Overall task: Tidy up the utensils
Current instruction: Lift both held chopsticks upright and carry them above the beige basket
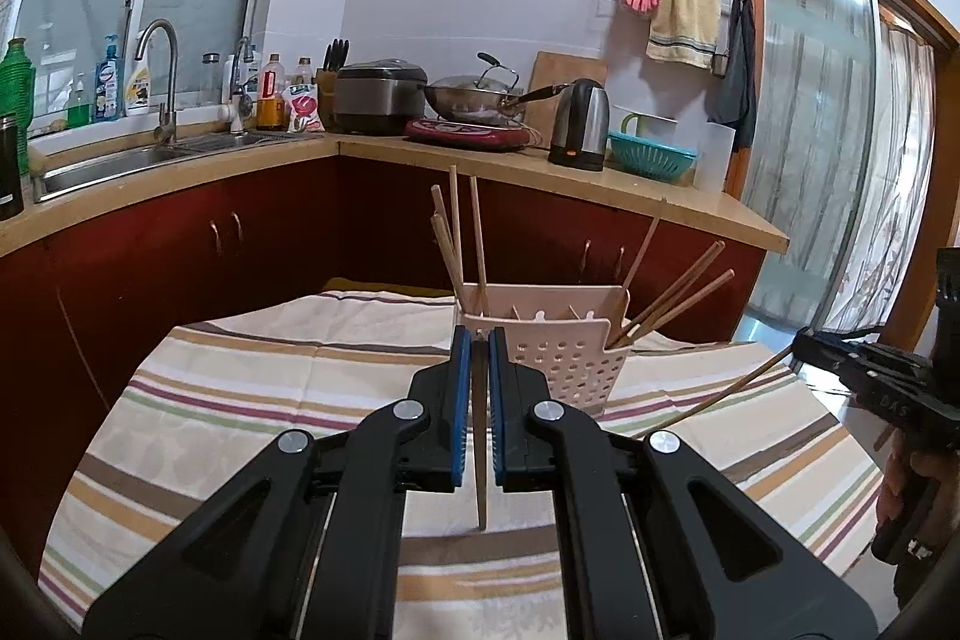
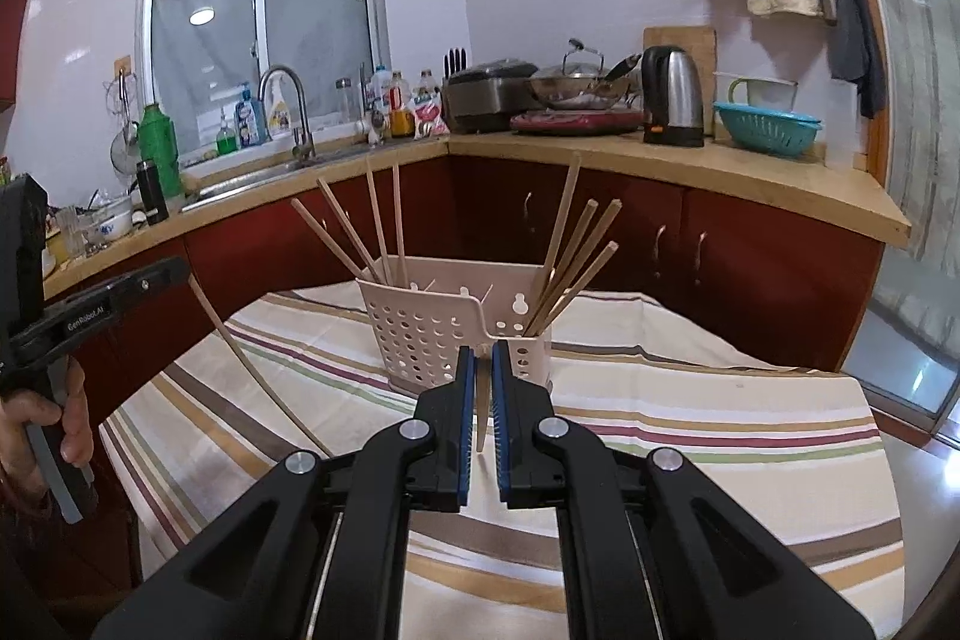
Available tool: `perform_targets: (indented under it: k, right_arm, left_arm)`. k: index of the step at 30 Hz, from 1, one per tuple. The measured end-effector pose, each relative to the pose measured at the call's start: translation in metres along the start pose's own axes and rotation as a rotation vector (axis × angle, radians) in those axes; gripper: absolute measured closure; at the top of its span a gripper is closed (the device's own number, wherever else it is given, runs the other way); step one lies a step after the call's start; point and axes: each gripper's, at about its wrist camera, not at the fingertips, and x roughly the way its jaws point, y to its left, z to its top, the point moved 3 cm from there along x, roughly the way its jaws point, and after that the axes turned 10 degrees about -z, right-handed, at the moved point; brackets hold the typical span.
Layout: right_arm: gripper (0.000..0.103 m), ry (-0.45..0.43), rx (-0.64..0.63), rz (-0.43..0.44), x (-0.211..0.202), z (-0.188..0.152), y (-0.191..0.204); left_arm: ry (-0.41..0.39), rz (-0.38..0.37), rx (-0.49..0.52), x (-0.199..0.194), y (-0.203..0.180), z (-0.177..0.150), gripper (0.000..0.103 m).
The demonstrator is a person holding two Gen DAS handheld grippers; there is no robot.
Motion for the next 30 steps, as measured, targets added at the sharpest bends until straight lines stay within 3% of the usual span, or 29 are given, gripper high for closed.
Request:
perform_targets:
  k: [5, 18, 30]
  right_arm:
    - [0.096, 0.029, -0.019, 0.011, 0.018, 0.004, 0.006]
    - [0.097, -0.019, -0.033, 0.017, 0.025, 0.031, 0.011]
    - [0.097, -0.129, -0.048, 0.005, -0.020, 0.094, -0.004]
  left_arm:
    - [-0.001, -0.008, 0.001, 0.014, 0.003, 0.007, 0.097]
    - [-0.021, -0.053, -0.006, 0.030, 0.004, 0.030, 0.097]
    - [-0.146, -0.089, 0.113, 0.004, -0.029, 0.102, 0.097]
